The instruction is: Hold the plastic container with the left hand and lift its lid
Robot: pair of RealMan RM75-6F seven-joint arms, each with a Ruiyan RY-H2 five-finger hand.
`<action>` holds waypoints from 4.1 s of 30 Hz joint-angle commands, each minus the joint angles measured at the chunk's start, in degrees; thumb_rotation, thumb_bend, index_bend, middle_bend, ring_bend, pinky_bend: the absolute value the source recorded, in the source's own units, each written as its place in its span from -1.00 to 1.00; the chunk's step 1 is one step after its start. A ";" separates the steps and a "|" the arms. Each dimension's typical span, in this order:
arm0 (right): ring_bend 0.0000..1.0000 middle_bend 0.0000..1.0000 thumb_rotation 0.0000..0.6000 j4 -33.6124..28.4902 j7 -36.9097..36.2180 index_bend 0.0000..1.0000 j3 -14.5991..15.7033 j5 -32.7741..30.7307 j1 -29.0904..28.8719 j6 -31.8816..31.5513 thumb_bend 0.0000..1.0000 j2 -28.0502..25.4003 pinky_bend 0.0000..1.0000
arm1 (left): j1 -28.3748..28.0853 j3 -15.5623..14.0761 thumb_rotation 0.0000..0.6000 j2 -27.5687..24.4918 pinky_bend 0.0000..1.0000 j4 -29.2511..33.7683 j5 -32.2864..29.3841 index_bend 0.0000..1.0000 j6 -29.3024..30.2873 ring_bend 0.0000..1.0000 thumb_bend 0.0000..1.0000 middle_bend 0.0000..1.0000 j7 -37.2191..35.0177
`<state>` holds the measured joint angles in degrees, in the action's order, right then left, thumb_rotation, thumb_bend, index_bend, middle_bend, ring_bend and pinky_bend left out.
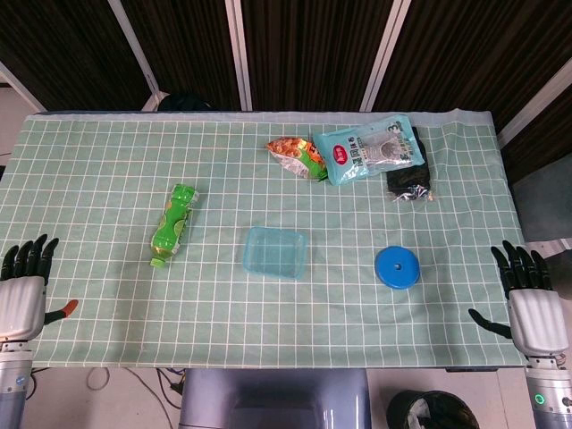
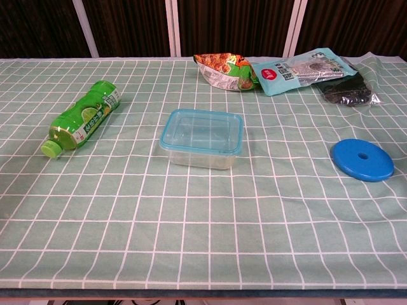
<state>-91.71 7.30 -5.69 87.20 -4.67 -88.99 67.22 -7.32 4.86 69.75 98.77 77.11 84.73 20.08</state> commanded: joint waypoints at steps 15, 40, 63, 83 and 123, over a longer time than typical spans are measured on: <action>-1.00 -1.00 1.00 -0.31 -0.32 -1.00 0.03 -0.80 -0.05 0.84 -0.70 -0.12 -1.00 | -4.02 1.63 1.00 0.12 -1.00 5.33 -0.60 -1.00 -4.29 -1.00 -1.00 -1.00 5.38; -1.00 -1.00 1.00 -0.34 -1.40 -1.00 -1.69 -5.62 -1.39 4.43 -0.70 1.12 -1.00 | -39.46 16.76 1.00 18.60 -1.00 9.29 -45.39 -1.00 -20.02 -1.00 -1.00 -1.00 35.63; -1.00 -1.00 1.00 -1.87 -1.65 -1.00 -2.60 -10.08 -2.22 7.67 -0.70 1.01 -1.00 | -55.31 18.16 1.00 29.13 -1.00 -4.92 -62.70 -1.00 -23.53 -1.00 -1.00 -1.00 40.22; -1.00 -1.00 1.00 -3.06 -1.41 -1.00 -2.75 -11.72 -2.34 8.45 -0.70 0.68 -1.00 | -62.01 15.86 1.00 35.24 -0.12 -19.10 -59.62 -0.45 -33.20 -0.38 -0.87 -0.40 35.58; -1.00 -1.00 1.00 -9.80 19.57 -1.00 1.86 -7.45 -10.56 14.67 -0.70 23.99 -1.00 | -60.83 11.45 1.00 29.97 -0.13 -23.93 -19.42 -0.40 -56.83 -0.39 -0.87 -0.36 1.43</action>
<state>-101.98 26.47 -4.18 80.08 -15.21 -74.35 90.31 -67.98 16.51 99.75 74.84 57.53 28.15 21.77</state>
